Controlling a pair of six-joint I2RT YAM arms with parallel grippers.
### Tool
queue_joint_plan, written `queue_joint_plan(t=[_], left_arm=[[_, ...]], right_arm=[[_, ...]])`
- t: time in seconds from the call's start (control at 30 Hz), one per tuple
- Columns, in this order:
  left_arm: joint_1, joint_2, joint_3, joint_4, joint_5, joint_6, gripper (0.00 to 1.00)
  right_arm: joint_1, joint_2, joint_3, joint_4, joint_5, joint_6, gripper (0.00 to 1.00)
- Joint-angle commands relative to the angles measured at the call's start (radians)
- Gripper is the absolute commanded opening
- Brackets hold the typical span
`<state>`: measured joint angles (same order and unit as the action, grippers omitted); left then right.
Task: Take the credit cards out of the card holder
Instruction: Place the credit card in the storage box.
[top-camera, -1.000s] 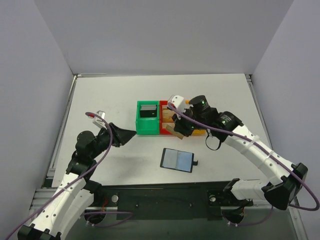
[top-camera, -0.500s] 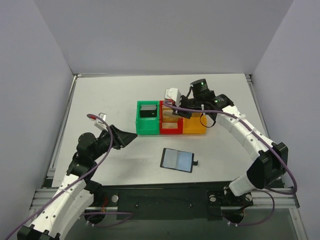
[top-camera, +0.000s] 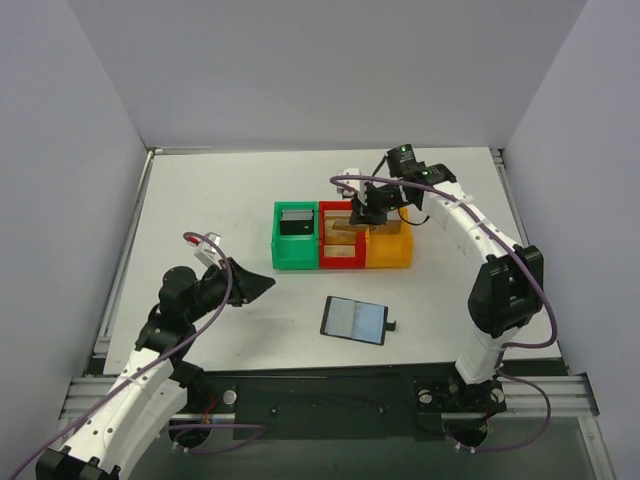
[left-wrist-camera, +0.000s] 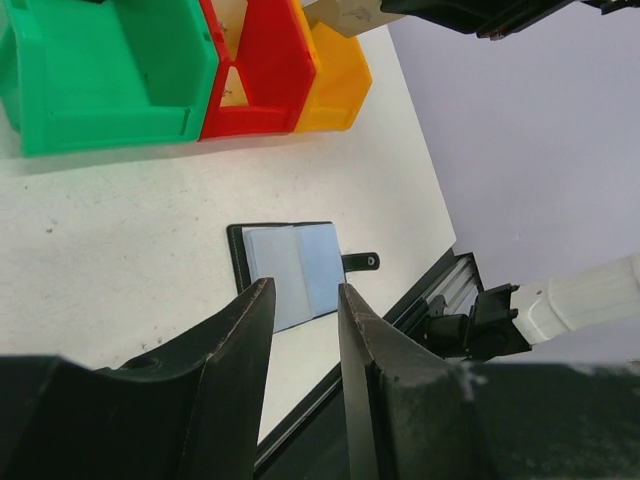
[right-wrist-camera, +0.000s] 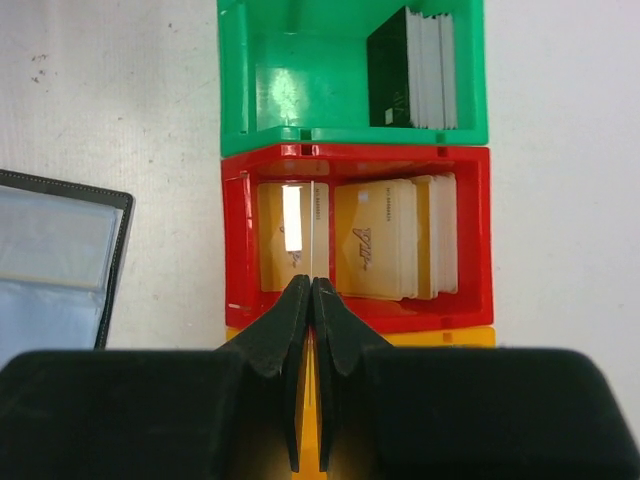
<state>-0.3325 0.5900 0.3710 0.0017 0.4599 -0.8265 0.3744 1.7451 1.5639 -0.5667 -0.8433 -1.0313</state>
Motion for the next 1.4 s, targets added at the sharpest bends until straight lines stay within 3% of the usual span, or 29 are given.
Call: queue_joint_plan(t=[0.0,0.63,1.37], left_arm=[[-0.002,0.005,-0.009,0.007,0.003,0.023,0.41],[-0.01,0.016,-0.014,0.008,-0.007,0.027,0.39],[-0.01,0.027,-0.006,0.0,-0.017,0.046,0.39]], right_arm=[[0.032,0.03,-0.027,-0.036,-0.053,-0.084,0.0],[0.05,0.188,-0.025,0.114,0.052,-0.029,0.0],[0.081,0.306,0.008,0.168,0.131,0.005,0.0]])
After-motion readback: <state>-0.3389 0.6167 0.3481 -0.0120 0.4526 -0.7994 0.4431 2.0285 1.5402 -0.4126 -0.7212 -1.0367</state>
